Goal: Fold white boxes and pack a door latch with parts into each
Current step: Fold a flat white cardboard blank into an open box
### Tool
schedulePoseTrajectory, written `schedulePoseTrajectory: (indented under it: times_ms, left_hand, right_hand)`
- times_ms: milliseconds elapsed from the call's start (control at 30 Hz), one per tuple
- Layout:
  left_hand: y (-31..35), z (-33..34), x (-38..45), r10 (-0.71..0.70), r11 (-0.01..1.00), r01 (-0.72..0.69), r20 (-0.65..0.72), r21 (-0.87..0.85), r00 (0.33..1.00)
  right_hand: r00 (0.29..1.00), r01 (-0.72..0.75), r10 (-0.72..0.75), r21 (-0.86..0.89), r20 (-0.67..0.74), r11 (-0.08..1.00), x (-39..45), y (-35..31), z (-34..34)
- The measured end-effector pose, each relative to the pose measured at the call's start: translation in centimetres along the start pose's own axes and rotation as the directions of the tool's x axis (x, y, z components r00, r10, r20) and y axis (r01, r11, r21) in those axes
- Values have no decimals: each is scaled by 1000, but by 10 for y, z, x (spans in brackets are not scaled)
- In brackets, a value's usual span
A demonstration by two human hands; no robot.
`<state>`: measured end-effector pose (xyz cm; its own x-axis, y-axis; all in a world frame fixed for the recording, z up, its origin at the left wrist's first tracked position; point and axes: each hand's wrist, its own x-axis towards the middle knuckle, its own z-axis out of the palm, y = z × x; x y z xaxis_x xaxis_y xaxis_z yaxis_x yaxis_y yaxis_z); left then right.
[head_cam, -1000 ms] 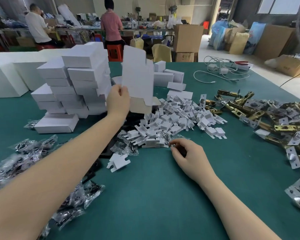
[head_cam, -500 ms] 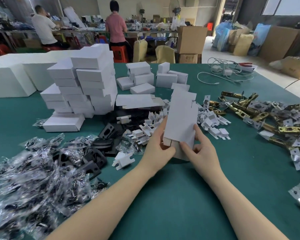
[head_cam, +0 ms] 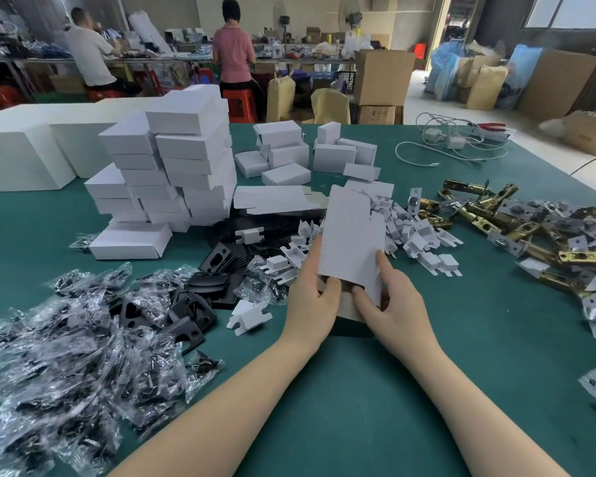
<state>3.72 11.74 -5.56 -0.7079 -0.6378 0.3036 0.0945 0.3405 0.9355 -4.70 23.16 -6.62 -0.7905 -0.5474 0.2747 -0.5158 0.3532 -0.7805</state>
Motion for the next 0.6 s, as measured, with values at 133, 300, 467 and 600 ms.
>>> schedulePoseTrajectory:
  times_ms: [133, 300, 467, 600]
  left_hand:
    - [4, 1, -5, -10, 999, 9, 20, 54, 1000]
    - [0, 3, -6, -33, 999, 33, 18, 30, 999]
    - [0, 3, -7, -19, 991, 8, 86, 131, 996]
    - [2, 3, -9, -76, 969, 41, 135, 245, 988]
  right_hand:
    - [1000, -6, 5, -51, -30, 999, -2, -4, 1]
    - [995, -54, 46, -99, -87, 994, -7, -9, 3]
    - [982, -51, 36, -76, -184, 996, -8, -12, 2]
    - [964, -126, 149, 112, -222, 986, -9, -15, 0]
